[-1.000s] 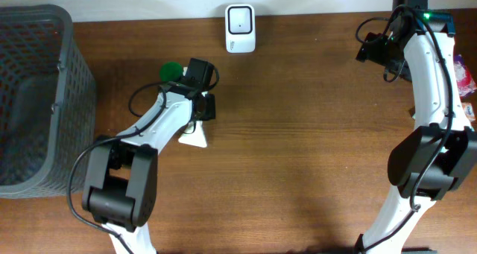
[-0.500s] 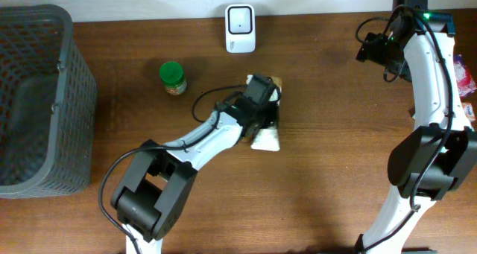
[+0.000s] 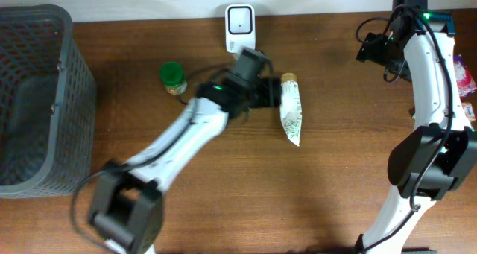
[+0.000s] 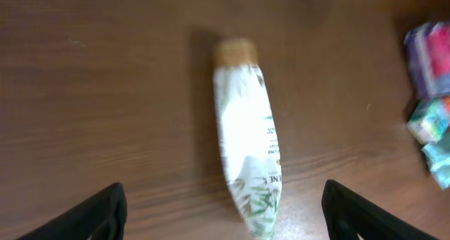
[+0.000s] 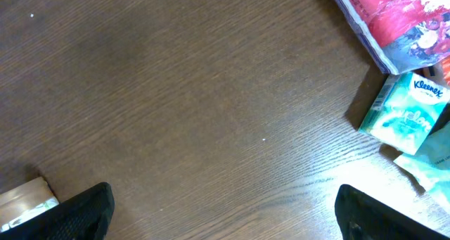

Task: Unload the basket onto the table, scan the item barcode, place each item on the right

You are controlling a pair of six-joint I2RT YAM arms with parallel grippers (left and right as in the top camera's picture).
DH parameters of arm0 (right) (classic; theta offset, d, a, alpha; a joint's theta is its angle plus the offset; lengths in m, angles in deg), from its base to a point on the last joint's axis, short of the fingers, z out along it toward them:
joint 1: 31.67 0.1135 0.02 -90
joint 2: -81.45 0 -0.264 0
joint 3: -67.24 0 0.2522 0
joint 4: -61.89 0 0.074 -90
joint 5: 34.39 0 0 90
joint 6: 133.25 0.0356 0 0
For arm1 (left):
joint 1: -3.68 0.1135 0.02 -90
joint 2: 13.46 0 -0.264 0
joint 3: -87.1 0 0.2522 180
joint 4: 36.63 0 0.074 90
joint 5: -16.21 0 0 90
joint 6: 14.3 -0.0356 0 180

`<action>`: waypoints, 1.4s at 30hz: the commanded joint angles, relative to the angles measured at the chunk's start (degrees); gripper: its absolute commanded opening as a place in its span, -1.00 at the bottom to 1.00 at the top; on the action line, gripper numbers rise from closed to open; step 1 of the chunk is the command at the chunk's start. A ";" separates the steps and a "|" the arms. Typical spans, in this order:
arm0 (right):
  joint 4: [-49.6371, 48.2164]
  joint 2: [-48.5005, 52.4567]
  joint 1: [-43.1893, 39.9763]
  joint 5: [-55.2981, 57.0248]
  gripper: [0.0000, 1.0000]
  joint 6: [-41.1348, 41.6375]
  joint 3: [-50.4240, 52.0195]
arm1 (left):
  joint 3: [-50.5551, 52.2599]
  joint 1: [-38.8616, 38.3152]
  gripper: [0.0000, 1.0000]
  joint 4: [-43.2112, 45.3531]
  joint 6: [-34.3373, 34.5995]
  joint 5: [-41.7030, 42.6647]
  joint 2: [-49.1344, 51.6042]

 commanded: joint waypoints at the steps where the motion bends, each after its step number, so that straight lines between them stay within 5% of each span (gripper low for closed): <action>1: 0.02 0.52 -0.15 1.09 0.97 -0.39 -0.44 | -1.75 8.85 0.81 -9.05 -1.18 -3.08 -11.19; 3: 0.02 0.52 -0.15 1.09 0.97 -0.39 -0.44 | -1.75 15.23 0.99 -15.06 -1.18 -6.01 -15.61; 7: -0.98 0.52 -0.15 0.33 0.97 -0.17 -0.44 | -1.57 22.34 0.99 -21.24 -6.95 -7.19 -17.31; 12: -5.38 0.52 -0.15 -3.17 0.97 -0.17 -0.44 | -1.11 22.71 0.98 -27.89 -12.72 -13.07 -16.02; 15: 1.36 0.66 0.00 -24.33 0.97 -0.70 -0.44 | -1.11 22.71 0.98 -30.45 -12.70 -13.25 -12.81; 20: 2.99 0.76 4.26 -24.50 0.97 -17.53 7.08 | -1.07 22.73 0.98 -30.69 -12.72 -13.25 -7.69; 30: -15.78 0.76 12.07 -35.60 0.97 -22.88 25.35 | -1.09 22.73 0.98 -30.75 -12.70 -13.22 -7.15; 31: -17.05 0.79 12.72 -35.63 0.93 -22.86 26.01 | -1.09 22.71 0.98 -30.75 -12.70 -13.22 -7.15; 32: -18.64 0.79 13.60 -35.60 0.54 -22.86 26.93 | -1.07 22.73 0.98 -30.75 -12.70 -13.22 -7.15; 33: -19.85 0.79 14.58 -35.60 0.46 -22.86 28.09 | -1.07 22.73 0.98 -30.75 -12.70 -13.22 -7.15; 37: -21.70 0.85 16.37 -34.93 0.47 -22.86 30.36 | -1.07 22.71 0.98 -30.75 -12.70 -13.22 -7.15; 38: -22.01 0.85 16.79 -34.93 0.38 -22.86 30.80 | -1.09 22.73 0.98 -30.75 -12.70 -13.22 -7.15; 39: -22.12 0.85 17.53 -34.93 0.04 -22.82 30.86 | -1.09 22.73 0.98 -30.75 -12.70 -13.22 -7.15; 42: -22.51 0.85 19.63 -25.81 0.02 -12.55 30.84 | -1.07 22.73 0.98 -30.75 -12.70 -13.22 -7.15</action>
